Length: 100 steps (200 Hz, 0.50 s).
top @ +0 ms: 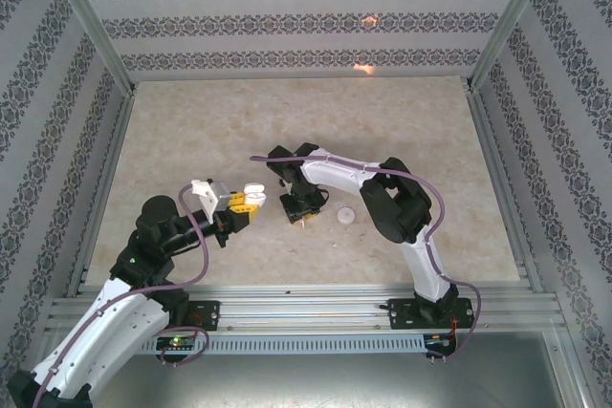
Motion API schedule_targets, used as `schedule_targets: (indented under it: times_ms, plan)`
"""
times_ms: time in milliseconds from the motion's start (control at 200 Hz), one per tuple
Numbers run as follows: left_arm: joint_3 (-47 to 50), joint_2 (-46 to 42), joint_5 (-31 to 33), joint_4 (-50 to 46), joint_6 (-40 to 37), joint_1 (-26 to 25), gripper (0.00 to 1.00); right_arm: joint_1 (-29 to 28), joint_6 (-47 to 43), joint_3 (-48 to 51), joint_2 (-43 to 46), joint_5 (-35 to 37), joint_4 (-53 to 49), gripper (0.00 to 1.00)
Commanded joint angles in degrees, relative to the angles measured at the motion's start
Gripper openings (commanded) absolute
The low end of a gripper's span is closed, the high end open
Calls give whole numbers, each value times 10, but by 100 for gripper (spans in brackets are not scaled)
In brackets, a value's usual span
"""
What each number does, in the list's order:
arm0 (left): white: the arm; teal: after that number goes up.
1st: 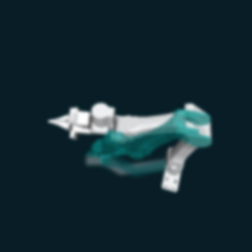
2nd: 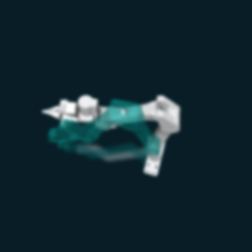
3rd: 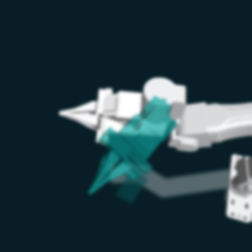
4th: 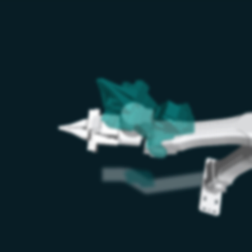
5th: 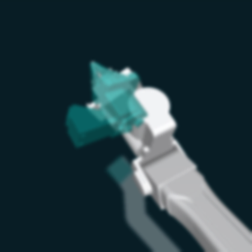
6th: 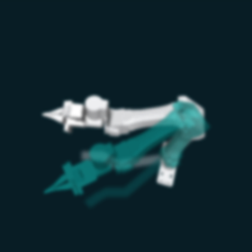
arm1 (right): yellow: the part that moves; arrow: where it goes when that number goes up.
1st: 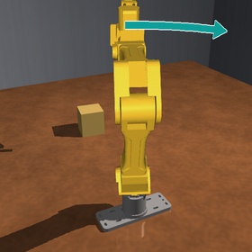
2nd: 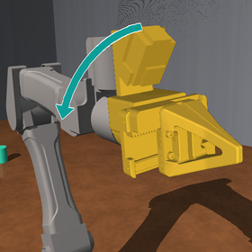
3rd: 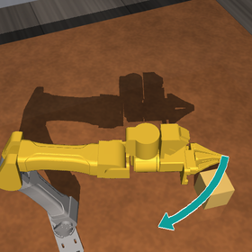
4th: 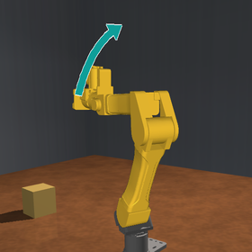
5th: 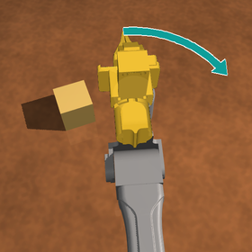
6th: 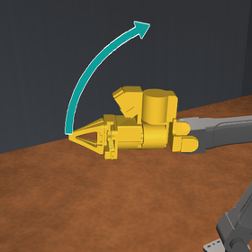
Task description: Insert wireless bluetooth earbuds into charging case
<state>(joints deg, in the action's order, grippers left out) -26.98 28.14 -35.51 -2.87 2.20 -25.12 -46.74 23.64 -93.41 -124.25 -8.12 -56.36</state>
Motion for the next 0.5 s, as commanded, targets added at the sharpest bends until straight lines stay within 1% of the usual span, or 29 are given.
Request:
schedule_targets:
  times_ms: [0,105,195,335,495]
  plan:
    - [-1,-9,4,-4,6,-4,0,-11,-4,-4,-22,13,-24,28]
    - [7,-6,6,16,15,-4,0,-14,-4,-6,-18,11,-26,22]
    - [19,-1,8,55,30,-4,0,-15,-4,-6,-8,7,-24,17]
    - [23,25,2,96,35,-4,0,-14,-5,-6,18,11,-22,16]
    - [21,54,-26,126,22,-4,0,-8,-14,-7,46,32,-17,16]
